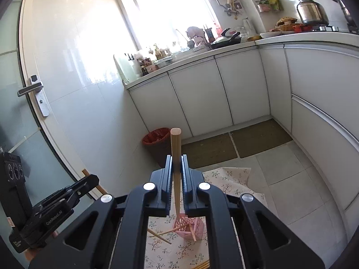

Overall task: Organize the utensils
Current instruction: 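Carry both held chopsticks up over the pink holder with left and right tools, then open both tools above the pink holder, dropping the chopsticks into it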

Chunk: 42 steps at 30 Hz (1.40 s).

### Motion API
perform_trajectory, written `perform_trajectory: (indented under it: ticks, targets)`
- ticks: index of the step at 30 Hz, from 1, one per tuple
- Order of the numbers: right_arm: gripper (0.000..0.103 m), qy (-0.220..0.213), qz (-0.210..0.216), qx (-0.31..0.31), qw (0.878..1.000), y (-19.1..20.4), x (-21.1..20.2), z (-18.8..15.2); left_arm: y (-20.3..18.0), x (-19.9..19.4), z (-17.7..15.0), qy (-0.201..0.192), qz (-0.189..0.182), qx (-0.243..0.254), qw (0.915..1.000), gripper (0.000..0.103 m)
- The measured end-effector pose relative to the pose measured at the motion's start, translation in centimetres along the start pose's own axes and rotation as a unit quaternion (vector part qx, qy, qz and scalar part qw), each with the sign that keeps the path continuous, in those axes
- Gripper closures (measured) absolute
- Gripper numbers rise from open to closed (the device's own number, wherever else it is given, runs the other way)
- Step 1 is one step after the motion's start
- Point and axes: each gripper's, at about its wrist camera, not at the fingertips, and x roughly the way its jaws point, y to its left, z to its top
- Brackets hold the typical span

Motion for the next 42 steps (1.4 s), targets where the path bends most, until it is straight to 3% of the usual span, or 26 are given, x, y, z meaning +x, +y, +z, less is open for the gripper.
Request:
perform_trajectory:
  ticks: [11, 14, 16, 18, 19, 24, 27, 33, 37, 40, 42]
  targets:
    - [0.095, 0.033, -0.014, -0.014, 0.999, -2.0, 8.9, -3.8, 3.3, 9.1, -2.0, 0.026, 0.041, -0.008, 0.9988, 0.096]
    - [0.095, 0.037, -0.010, -0.018, 0.999, -2.2, 10.5, -4.6, 4.5, 10.8, -3.5, 0.033, 0.034, -0.011, 0.9988, 0.096]
    - [0.095, 0.040, -0.009, -0.024, 0.999, -2.1, 11.5, -5.2, 5.1, 11.7, -4.7, 0.054, 0.017, -0.010, 0.9984, 0.085]
    - [0.095, 0.044, -0.008, -0.032, 0.998, -1.9, 12.5, -5.8, 5.4, 11.4, -5.4, 0.047, 0.011, -0.013, 0.9987, 0.064]
    - [0.095, 0.047, -0.008, -0.035, 0.998, -1.8, 12.9, -6.1, 5.7, 10.9, -5.4, 0.037, 0.010, -0.018, 0.9991, 0.062]
    - [0.095, 0.064, -0.011, -0.049, 0.997, -1.3, 14.8, -7.7, 7.2, 7.7, -4.6, -0.008, 0.013, -0.044, 0.9989, 0.061]
    - [0.095, 0.073, -0.013, -0.056, 0.996, -0.7, 15.8, -8.2, 7.9, 6.8, -4.4, -0.016, 0.023, -0.050, 0.9984, 0.059]
    - [0.087, 0.110, -0.009, -0.069, 0.991, 0.2, 17.6, -9.8, 9.2, 6.7, -5.8, 0.000, 0.047, -0.063, 0.9969, 0.053]
    - [0.083, 0.084, -0.016, -0.077, 0.993, 1.1, 15.6, -9.1, 9.0, 6.1, -5.8, -0.001, 0.066, -0.059, 0.9961, 0.053]
    - [0.072, 0.062, -0.029, -0.080, 0.994, 1.6, 13.4, -8.4, 8.5, 4.9, -5.6, -0.006, 0.071, -0.055, 0.9959, 0.052]
    - [0.064, 0.048, -0.043, -0.086, 0.994, 2.0, 11.7, -8.2, 7.8, 4.1, -5.6, -0.012, 0.077, -0.048, 0.9958, 0.046]
